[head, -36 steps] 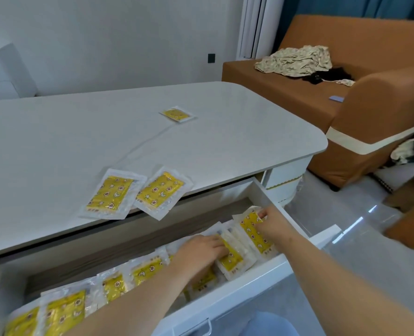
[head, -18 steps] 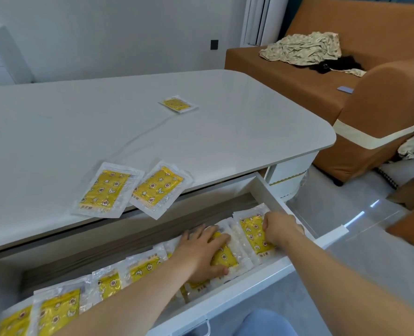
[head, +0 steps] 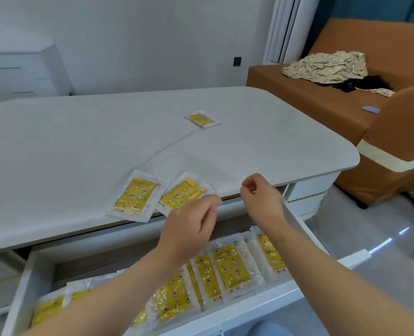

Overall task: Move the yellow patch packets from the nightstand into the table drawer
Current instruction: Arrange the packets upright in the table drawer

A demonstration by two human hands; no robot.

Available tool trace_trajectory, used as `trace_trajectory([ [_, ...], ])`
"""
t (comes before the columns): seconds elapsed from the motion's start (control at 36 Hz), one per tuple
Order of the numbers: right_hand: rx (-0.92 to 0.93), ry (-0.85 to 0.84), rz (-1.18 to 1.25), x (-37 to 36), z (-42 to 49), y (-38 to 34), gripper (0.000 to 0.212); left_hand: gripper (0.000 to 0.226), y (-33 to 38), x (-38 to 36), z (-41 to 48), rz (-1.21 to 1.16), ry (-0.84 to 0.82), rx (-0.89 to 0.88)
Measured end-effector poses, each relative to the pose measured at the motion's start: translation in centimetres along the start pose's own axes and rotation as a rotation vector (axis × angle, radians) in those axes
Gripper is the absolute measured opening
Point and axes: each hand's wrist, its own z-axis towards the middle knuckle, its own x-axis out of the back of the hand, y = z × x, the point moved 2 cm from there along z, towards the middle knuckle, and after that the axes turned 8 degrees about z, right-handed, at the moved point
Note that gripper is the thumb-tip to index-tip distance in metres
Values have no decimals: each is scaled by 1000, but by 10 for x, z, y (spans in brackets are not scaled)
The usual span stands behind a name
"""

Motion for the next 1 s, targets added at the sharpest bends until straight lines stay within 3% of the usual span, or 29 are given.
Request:
trace_trajectory([
  [0.08,73,-56,-14,-24,5,-26,27,33,-19,23,17,129,61,221],
  [0.17,37,-222,-150,-54,6,-39,61,32,-54,36,32,273,28,385],
  [0.28,54,-331,-399,-81,7,-40,83,42,-99,38,44,545,-387,493],
  [0.33,83,-334,-402,-85,9,-41,83,41,-111,40,43,541,-564,566],
  [0.5,42,-350,-263,-81,18,-43,84,55,-117,51,45,609,-683,541],
  [0.69,-66,-422,173,-67,12,-42,60,55,-107,55,35,258,-597,690],
  [0.78,-116,-477,304,-54,0,-33,47,27,-95,59,20,223,-529,616],
  [0.83,-141,-580,319,-48,-9,-24,43,24,-89,63,6,248,-546,522],
  [1.0,-228,-872,251,-57,-36,-8,45,34,-86,67,-37,255,-910,377],
])
